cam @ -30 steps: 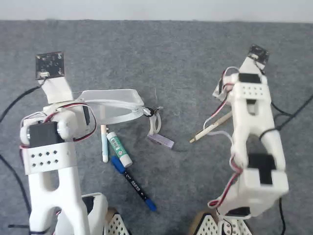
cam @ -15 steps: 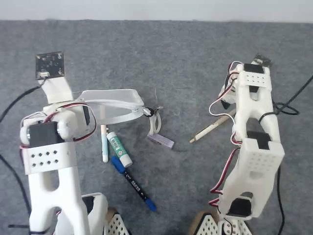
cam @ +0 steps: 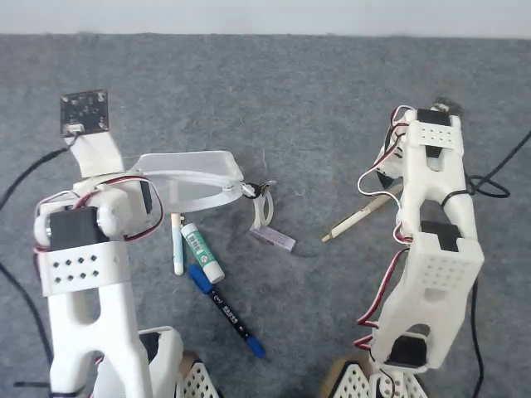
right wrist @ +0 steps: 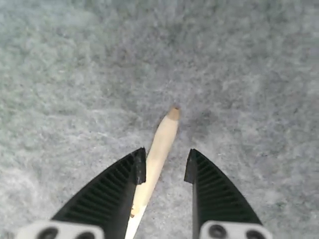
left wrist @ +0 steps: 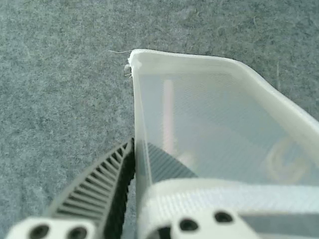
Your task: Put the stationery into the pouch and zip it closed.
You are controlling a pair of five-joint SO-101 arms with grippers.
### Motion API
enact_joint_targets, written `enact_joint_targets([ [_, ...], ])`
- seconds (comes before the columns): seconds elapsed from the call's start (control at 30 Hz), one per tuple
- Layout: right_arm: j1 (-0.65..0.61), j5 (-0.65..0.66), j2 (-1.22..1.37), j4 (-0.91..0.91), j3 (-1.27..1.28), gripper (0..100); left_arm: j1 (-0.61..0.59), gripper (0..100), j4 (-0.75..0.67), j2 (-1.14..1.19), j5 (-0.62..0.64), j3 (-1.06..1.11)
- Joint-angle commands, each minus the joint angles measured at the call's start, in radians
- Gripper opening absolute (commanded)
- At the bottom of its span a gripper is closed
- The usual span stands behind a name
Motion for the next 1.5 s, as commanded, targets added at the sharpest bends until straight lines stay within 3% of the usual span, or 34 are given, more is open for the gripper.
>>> enact_joint_targets([
  [0.0,0.004,-0.005,0.039,0.007,-0.061,13.0,-0.005,1,-0.021,-0.012,0.009,-0.010],
  [0.1,0.005,0.012,0.090,0.024,-0.107,12.2,-0.005,1,-0.021,-0.012,0.009,-0.010],
  [0.3,-0.015,0.015,0.163,0.147,-0.227,0.3,-0.003,1,-0.021,-0.012,0.009,-0.016],
  [0.8,-0.097,0.015,0.147,0.446,-0.529,0.6,-0.003,1,-0.015,-0.009,0.009,-0.035],
  [1.1,-0.137,0.018,-0.094,0.450,-0.399,0.6,-0.003,1,0.006,-0.011,0.006,-0.033],
  [1.27,-0.151,0.146,-0.363,0.447,-0.232,0.6,-0.003,1,0.000,-0.008,0.008,-0.045],
  [1.47,-0.199,0.166,-0.573,0.437,-0.117,0.6,-0.003,1,0.043,-0.005,0.008,-0.097],
])
